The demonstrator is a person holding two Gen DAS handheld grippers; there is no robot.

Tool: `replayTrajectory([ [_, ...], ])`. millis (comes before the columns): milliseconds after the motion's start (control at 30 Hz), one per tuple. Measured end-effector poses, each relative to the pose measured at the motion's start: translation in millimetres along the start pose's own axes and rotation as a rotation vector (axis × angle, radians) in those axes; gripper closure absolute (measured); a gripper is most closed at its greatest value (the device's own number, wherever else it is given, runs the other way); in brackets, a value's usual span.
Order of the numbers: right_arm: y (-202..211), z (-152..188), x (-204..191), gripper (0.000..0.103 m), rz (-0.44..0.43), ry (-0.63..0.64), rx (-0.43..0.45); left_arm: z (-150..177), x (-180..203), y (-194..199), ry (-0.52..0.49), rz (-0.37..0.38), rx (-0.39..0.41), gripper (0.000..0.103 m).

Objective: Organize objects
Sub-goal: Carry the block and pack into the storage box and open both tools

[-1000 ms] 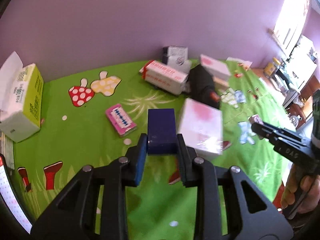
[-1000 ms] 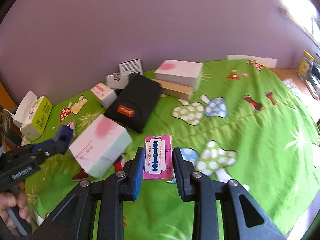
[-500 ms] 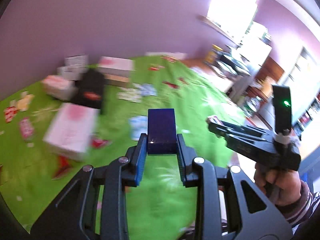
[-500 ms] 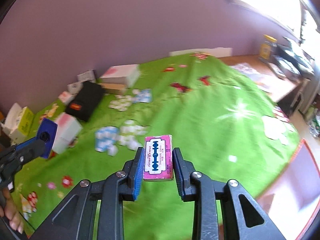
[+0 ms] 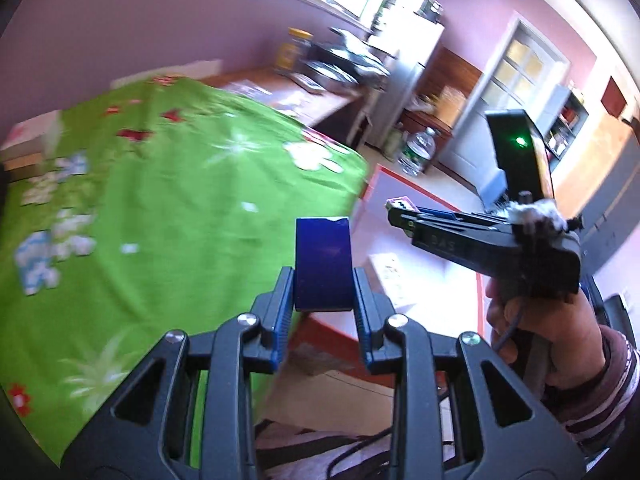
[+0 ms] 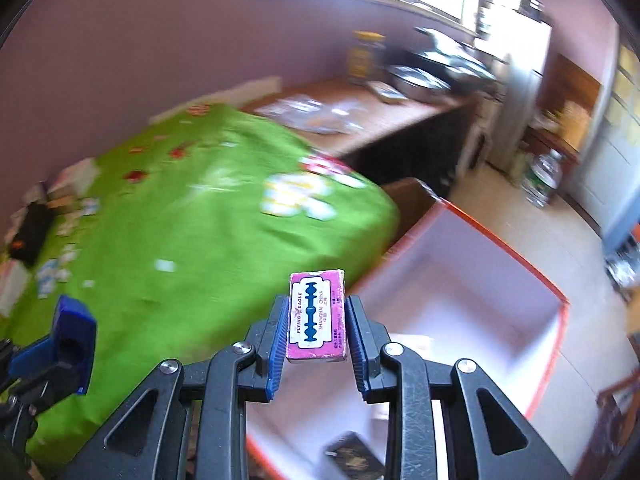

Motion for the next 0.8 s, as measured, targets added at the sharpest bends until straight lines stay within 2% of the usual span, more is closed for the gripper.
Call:
replayTrajectory([
  [267,-34,31,63,0.073,0.098,-0.127,-0.095,24,45,-56,-0.072,0.06,-0.107,0.071],
  [633,-49,48,87,0.072,0.137,-0.204,-0.152,41,60,-80,-0.076,0.118,-0.17,0.07],
  [667,-49,49,89,0.071,0.14,-0.211,-0.153,40,60,-81,-0.066,0.125,-0.171,0.065],
  [700,-49,49,91,0.068,0.143,-0.216,-0.153,39,60,-81,-0.052,0.133,-0.173,0.052],
  [733,-48,48,93,0.065,0.148,-0.222,-0.152,37,59,-80,-0.038,0.136,-0.168,0.046],
  [767,-47,48,95,0.058,0.152,-0.229,-0.149,35,57,-80,-0.033,0.135,-0.159,0.038],
  [800,-45,47,96,0.053,0.153,-0.234,-0.141,33,57,-77,-0.032,0.138,-0.15,0.035],
])
Point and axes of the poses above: each gripper's, at about its wrist camera, not at the fingertips, and y roughly against the way its jaws point, x to its right, z to its underside, the point moved 8 cm from there along -y, roughly the way its jaws point, and after that the axes turned 2 degrees about y, right-handed, at the moved point
